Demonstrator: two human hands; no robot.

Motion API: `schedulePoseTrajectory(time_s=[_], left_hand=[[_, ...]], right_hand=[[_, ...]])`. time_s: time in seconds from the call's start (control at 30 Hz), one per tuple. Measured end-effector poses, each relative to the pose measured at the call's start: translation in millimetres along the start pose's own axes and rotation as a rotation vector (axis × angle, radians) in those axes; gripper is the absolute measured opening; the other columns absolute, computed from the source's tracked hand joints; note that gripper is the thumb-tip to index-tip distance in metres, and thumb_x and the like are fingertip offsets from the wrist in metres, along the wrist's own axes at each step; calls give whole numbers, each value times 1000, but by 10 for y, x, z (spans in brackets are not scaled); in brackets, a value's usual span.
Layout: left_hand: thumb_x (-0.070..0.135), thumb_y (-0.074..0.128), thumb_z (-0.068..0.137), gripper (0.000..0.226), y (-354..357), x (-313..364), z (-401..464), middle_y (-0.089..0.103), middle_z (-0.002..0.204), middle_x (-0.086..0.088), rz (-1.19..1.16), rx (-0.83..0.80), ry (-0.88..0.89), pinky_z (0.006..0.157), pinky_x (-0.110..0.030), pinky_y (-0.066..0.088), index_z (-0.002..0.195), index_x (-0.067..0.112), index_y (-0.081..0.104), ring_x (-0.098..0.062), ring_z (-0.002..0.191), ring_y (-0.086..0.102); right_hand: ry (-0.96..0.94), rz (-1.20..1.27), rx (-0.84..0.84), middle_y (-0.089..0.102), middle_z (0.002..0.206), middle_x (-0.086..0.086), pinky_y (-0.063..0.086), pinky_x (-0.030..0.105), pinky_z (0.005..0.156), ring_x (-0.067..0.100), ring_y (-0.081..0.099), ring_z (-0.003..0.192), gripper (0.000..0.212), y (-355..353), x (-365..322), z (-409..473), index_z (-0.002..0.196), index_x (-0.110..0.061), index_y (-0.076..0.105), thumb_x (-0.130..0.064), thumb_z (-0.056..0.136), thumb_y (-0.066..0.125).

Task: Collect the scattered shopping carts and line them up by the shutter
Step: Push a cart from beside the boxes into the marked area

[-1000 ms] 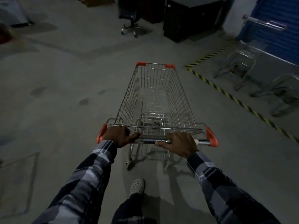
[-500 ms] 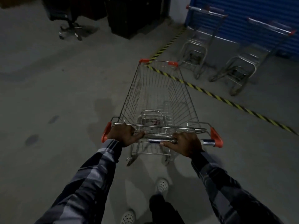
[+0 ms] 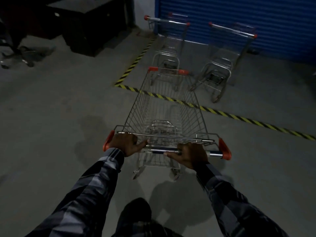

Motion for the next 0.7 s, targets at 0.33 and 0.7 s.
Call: schedulePoseTrajectory(time_s=[0.33, 0.7], left_hand=[[93, 7, 74, 88, -515, 997, 2211, 66, 102, 14, 54, -16, 267, 113, -55, 15, 75, 29, 67, -12, 106, 61], [97, -2, 68, 89, -831, 2650, 4095, 70, 99, 11, 90, 28, 548, 113, -57, 17, 61, 29, 55, -16, 102, 63]], right_hand=[[157, -187, 33, 55, 44, -3, 14, 14, 42, 14, 53, 37, 83, -39, 1359, 1148, 67, -20, 64, -85, 82, 16], [408, -238, -56, 69, 74, 0, 34, 27, 53, 22, 67, 70, 72, -179, 3229, 1868, 87, -24, 64, -85, 79, 26]])
Point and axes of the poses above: each hand's wrist, its own z-axis towards the middle knuckle, its own y-axis out of the palm, x = y × z, the point moved 4 cm from there along z, towards the middle knuckle
